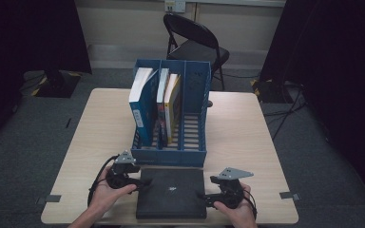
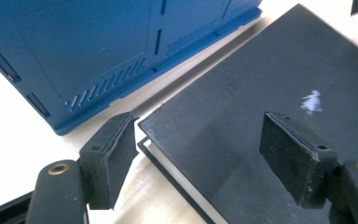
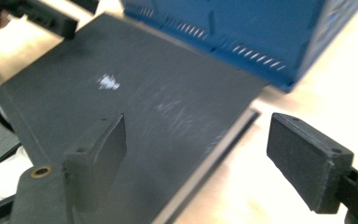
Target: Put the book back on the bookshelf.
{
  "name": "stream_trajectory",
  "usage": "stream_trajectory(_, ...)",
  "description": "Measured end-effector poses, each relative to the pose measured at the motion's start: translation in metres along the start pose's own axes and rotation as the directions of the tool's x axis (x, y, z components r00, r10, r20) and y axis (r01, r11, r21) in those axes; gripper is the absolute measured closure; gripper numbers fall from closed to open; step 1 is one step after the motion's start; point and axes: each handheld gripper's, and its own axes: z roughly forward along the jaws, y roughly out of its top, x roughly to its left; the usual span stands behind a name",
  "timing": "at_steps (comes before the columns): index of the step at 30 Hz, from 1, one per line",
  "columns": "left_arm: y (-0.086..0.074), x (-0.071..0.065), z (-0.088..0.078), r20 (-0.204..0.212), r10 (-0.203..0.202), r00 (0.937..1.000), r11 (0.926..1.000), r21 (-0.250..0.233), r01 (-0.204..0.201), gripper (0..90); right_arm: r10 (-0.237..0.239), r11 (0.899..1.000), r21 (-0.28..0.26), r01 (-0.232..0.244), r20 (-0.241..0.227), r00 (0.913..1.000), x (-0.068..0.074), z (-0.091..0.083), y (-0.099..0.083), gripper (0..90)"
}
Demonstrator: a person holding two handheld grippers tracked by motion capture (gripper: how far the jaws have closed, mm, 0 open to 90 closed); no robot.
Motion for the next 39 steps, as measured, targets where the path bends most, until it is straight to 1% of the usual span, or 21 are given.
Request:
stream_trajectory(2, 0.0, 0.001, 0.004, 0.003, -0.014, 0.9999, 0.9999, 0.003, 0.014, 26.9, -0.012, 1.0, 0.012, 0.012, -0.009, 0.9999, 0.003, 0.004, -0.001, 18.8)
stream_trajectory(3, 0.0, 0.001, 0.006, 0.008, -0.009, 0.9999, 0.9999, 0.009, 0.009, 26.9, -0.018, 1.0, 0.006, 0.018, -0.019, 0.9997, 0.005, 0.005, -0.001, 18.6)
stream_trajectory(5, 0.0, 0.0, 0.009, 0.014, -0.006, 0.9999, 0.9999, 0.009, 0.006, 26.8, -0.009, 1.0, 0.009, 0.01, -0.036, 0.9993, 0.005, 0.006, -0.001, 18.6)
stream_trajectory(6, 0.0, -0.002, 0.011, 0.007, -0.007, 1.0, 0.9999, 0.013, 0.006, 24.8, -0.007, 1.0, 0.012, 0.008, -0.039, 0.9992, 0.005, 0.007, -0.001, 18.7)
stream_trajectory(8, 0.001, -0.003, 0.012, 0.012, 0.01, 0.9999, 0.9997, 0.02, -0.01, 21.4, -0.011, 1.0, 0.029, 0.012, -0.047, 0.9988, 0.007, 0.01, -0.004, 18.6)
stream_trajectory(10, 0.004, -0.002, 0.014, 0.011, 0.006, 0.9999, 0.9998, 0.019, -0.006, 22.7, -0.012, 0.999, 0.046, 0.014, -0.044, 0.999, 0.009, 0.013, -0.006, 15.7)
stream_trajectory(11, 0.005, 0.0, 0.016, 0.021, 0.013, 0.9997, 0.9998, 0.013, -0.013, 23.2, -0.015, 0.999, 0.048, 0.017, -0.04, 0.9991, 0.01, 0.014, -0.007, 14.5)
stream_trajectory(12, 0.005, 0.001, 0.017, 0.034, 0.009, 0.9994, 0.9998, 0.015, -0.01, 22.4, -0.019, 0.999, 0.05, 0.021, -0.034, 0.9992, 0.012, 0.014, -0.007, 14.1)
stream_trajectory(15, 0.006, 0.002, 0.021, 0.051, -0.005, 0.9987, 0.9999, 0.009, 0.004, 20.9, -0.018, 0.998, 0.059, 0.02, -0.029, 0.9994, 0.013, 0.014, -0.01, 13.7)
stream_trajectory(16, 0.006, 0.002, 0.022, 0.051, -0.004, 0.9987, 1.0, 0.006, 0.003, 20.5, -0.014, 0.997, 0.074, 0.018, -0.051, 0.9986, 0.013, 0.015, -0.011, 14.2)
stream_trajectory(17, 0.005, 0.001, 0.021, 0.05, 0.011, 0.9987, 0.9999, 0.006, -0.011, 20.6, 0.006, 0.997, 0.081, 0.0, -0.073, 0.9973, 0.013, 0.017, -0.012, 13.1)
stream_trajectory(19, 0.005, 0.002, 0.02, 0.054, 0.013, 0.9984, 0.9999, 0.004, -0.013, 21.1, 0.0, 0.996, 0.084, 0.004, -0.053, 0.9986, 0.016, 0.017, -0.011, 13.1)
stream_trajectory(22, 0.003, 0.003, 0.017, 0.057, 0.016, 0.9983, 0.9998, 0.01, -0.017, 22.8, 0.001, 0.996, 0.085, 0.005, -0.064, 0.9979, 0.013, 0.018, -0.01, 14.8)
stream_trajectory(26, -0.004, 0.002, 0.01, 0.057, 0.015, 0.9983, 0.9997, 0.016, -0.016, 23.0, -0.003, 0.996, 0.087, 0.01, -0.078, 0.9969, 0.011, 0.021, -0.007, 16.3)
stream_trajectory(28, -0.008, 0.002, 0.006, 0.063, 0.004, 0.998, 0.9998, 0.019, -0.005, 23.2, -0.006, 0.996, 0.084, 0.013, -0.086, 0.9963, 0.01, 0.023, -0.005, 17.3)
stream_trajectory(30, -0.01, 0.001, 0.002, 0.059, 0.006, 0.9982, 0.9994, 0.034, -0.008, 23.5, -0.01, 0.996, 0.084, 0.018, -0.092, 0.9957, 0.009, 0.026, -0.003, 17.7)
stream_trajectory(31, -0.011, 0.0, -0.001, 0.053, -0.005, 0.9986, 0.999, 0.044, 0.003, 24.0, -0.014, 0.996, 0.082, 0.022, -0.097, 0.9952, 0.009, 0.027, -0.001, 18.8)
stream_trajectory(33, -0.013, 0.0, -0.004, 0.054, -0.001, 0.9985, 0.9985, 0.054, -0.002, 24.9, -0.019, 0.997, 0.072, 0.026, -0.089, 0.9958, 0.01, 0.029, 0.001, 19.8)
stream_trajectory(36, -0.014, 0.002, -0.003, 0.071, -0.001, 0.9975, 0.9992, 0.039, -0.002, 25.1, -0.036, 0.997, 0.062, 0.041, -0.072, 0.9968, 0.013, 0.026, 0.0, 20.6)
stream_trajectory(38, -0.011, 0.001, -0.002, 0.057, -0.029, 0.998, 0.9982, 0.055, 0.026, 25.2, -0.035, 0.996, 0.073, 0.042, -0.083, 0.9959, 0.014, 0.022, -0.003, 20.5)
stream_trajectory(39, -0.009, -0.003, -0.001, 0.035, -0.017, 0.9992, 0.9981, 0.059, 0.015, 24.6, -0.037, 0.996, 0.075, 0.044, -0.09, 0.9952, 0.015, 0.019, -0.006, 19.9)
